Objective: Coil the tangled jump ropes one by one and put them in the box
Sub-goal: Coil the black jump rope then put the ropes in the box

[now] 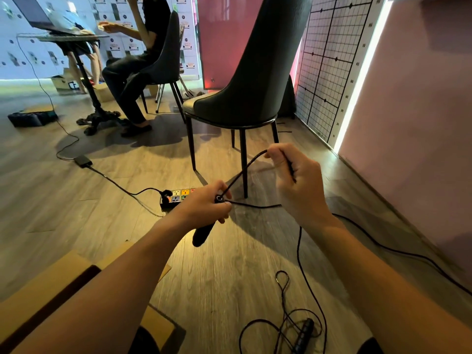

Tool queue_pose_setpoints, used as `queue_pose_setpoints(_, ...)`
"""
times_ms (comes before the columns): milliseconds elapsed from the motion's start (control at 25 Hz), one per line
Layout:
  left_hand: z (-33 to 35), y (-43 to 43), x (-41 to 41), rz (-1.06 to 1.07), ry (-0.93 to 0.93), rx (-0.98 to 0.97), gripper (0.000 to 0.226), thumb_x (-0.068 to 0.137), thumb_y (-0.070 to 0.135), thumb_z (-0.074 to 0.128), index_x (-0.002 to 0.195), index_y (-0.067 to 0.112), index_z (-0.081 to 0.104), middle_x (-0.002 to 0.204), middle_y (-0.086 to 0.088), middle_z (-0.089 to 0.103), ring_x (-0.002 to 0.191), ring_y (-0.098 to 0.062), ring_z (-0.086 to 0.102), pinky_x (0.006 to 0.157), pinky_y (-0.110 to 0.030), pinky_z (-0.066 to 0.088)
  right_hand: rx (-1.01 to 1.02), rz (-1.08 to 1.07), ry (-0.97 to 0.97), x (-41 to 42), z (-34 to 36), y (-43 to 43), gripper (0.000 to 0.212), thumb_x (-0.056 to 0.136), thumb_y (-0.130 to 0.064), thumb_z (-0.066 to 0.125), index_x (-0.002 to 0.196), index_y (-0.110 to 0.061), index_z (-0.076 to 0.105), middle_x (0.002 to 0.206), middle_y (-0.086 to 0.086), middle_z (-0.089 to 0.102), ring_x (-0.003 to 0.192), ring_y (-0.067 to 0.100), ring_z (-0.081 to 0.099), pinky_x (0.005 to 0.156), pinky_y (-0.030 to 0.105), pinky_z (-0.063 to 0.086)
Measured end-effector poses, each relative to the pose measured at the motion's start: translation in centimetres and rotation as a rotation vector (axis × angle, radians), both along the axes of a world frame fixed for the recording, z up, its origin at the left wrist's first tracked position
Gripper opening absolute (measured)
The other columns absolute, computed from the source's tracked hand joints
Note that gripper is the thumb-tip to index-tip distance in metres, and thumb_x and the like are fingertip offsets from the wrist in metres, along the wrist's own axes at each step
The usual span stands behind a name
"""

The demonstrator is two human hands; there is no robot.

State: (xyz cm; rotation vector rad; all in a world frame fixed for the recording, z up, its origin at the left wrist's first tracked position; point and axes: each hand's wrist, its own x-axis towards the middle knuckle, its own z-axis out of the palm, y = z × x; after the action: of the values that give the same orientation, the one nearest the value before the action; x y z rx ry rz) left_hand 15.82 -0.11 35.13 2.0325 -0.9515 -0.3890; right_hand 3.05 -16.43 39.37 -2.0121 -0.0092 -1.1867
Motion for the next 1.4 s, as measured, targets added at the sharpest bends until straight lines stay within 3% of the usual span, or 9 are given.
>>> queue_pose_setpoints(240, 1.4, 0.8, -1.6, -0.137, 0.562, 0.038, 0.027, 0.085, 0.026, 0.076, 0.086, 0.011, 0.054, 0.060, 0.000, 0.050, 0.051, -0.014, 0.049, 0.052, -0.027, 0.047, 0.237, -0.366, 0.068, 0.4, -0.6, -3.6, 0.023, 0.105, -0.027, 0.047, 0.099, -0.015, 0.066, 0.067, -0.014, 0.053, 0.055, -0.005, 0.049, 0.052, 0.007, 0.034)
queue_pose_setpoints(360, 2.4, 0.9, -1.7, -0.342, 0.997, -0.335, 0.016, 0.084, 0.022, 0.064, 0.080, 0.016, 0.049, 0.059, 0.004, 0.039, 0.045, -0.008, 0.039, 0.046, -0.022, 0.039, 0.156, -0.216, 0.561, 0.1, -2.3, -4.5, 0.025, 0.104, -0.035, 0.046, 0.095, -0.025, 0.066, 0.063, -0.009, 0.053, 0.045, 0.001, 0.041, 0.045, 0.016, 0.032)
queue_pose_setpoints(480, 3.2, 0.6, -1.4, -0.398, 1.315, -0.768, 0.011, 0.090, 0.024, 0.047, 0.086, 0.014, 0.049, 0.065, 0.006, 0.040, 0.049, -0.006, 0.039, 0.047, -0.020, 0.042, 0.002, 0.092, 0.901, 0.3, -3.8, -2.9, 0.030, 0.103, -0.043, 0.044, 0.097, -0.028, 0.069, 0.057, -0.012, 0.051, 0.046, 0.000, 0.042, 0.054, 0.022, 0.036)
queue_pose_setpoints(680, 3.2, 0.2, 0.4, -0.017, 1.174, -1.266, 0.025, 0.100, 0.035, 0.051, 0.095, 0.010, 0.050, 0.081, 0.000, 0.049, 0.071, -0.012, 0.054, 0.079, -0.032, 0.055, -0.108, 0.242, 0.939, 0.4, -2.7, -0.2, 0.033, 0.105, -0.039, 0.039, 0.096, -0.024, 0.066, 0.068, -0.009, 0.052, 0.060, 0.004, 0.046, 0.063, 0.025, 0.040)
queue_pose_setpoints(880, 2.9, 1.7, 3.8, 0.495, 1.134, -1.446, 0.045, 0.093, 0.049, 0.058, 0.117, 0.010, 0.057, 0.090, -0.001, 0.066, 0.086, -0.017, 0.068, 0.096, -0.052, 0.050, -0.152, 0.268, 0.861, -0.3, -2.0, 0.2, 0.037, 0.101, -0.043, 0.049, 0.079, -0.019, 0.068, 0.055, -0.010, 0.053, 0.047, 0.001, 0.046, 0.054, 0.021, 0.039)
queue_pose_setpoints(1000, 1.4, 3.2, 5.5, 0.611, 0.957, -1.293, 0.036, 0.092, 0.043, 0.063, 0.113, 0.015, 0.054, 0.078, 0.003, 0.057, 0.073, -0.014, 0.060, 0.087, -0.045, 0.052, -0.140, 0.217, 0.662, -0.8, -1.0, -0.5, 0.031, 0.097, -0.037, 0.058, 0.075, -0.018, 0.068, 0.054, -0.011, 0.056, 0.049, 0.003, 0.050, 0.050, 0.015, 0.037)
queue_pose_setpoints(1160, 0.5, 2.9, 3.6, 0.399, 0.531, -0.669, 0.022, 0.100, 0.038, 0.052, 0.109, 0.017, 0.051, 0.076, -0.002, 0.050, 0.068, -0.017, 0.052, 0.070, -0.035, 0.049, -0.149, 0.203, 0.387, -1.4, 0.1, -1.1, 0.014, 0.093, -0.024, 0.068, 0.083, -0.016, 0.072, 0.061, -0.014, 0.057, 0.055, 0.006, 0.055, 0.052, 0.014, 0.039)
queue_pose_setpoints(1280, 0.5, 2.1, 0.8, 0.002, 0.496, -0.094, 0.071, 0.096, 0.067, 0.021, 0.113, 0.007, 0.053, 0.078, -0.010, 0.055, 0.066, -0.019, 0.058, 0.067, -0.033, 0.052, -0.195, 0.140, 0.250, -1.2, 0.2, -1.1, 0.011, 0.094, -0.020, 0.068, 0.090, -0.010, 0.073, 0.066, -0.013, 0.060, 0.056, 0.008, 0.055, 0.054, 0.013, 0.038)
queue_pose_setpoints(1400, 0.7, 0.9, -1.3, -0.285, 0.538, 0.166, 0.092, 0.090, 0.076, 0.005, 0.106, 0.002, 0.059, 0.075, -0.011, 0.057, 0.066, -0.023, 0.059, 0.072, -0.038, 0.054, -0.184, 0.000, 0.185, -0.9, -0.2, -1.7, 0.016, 0.094, -0.027, 0.067, 0.096, -0.012, 0.074, 0.073, -0.009, 0.064, 0.063, 0.008, 0.058, 0.058, 0.017, 0.043)
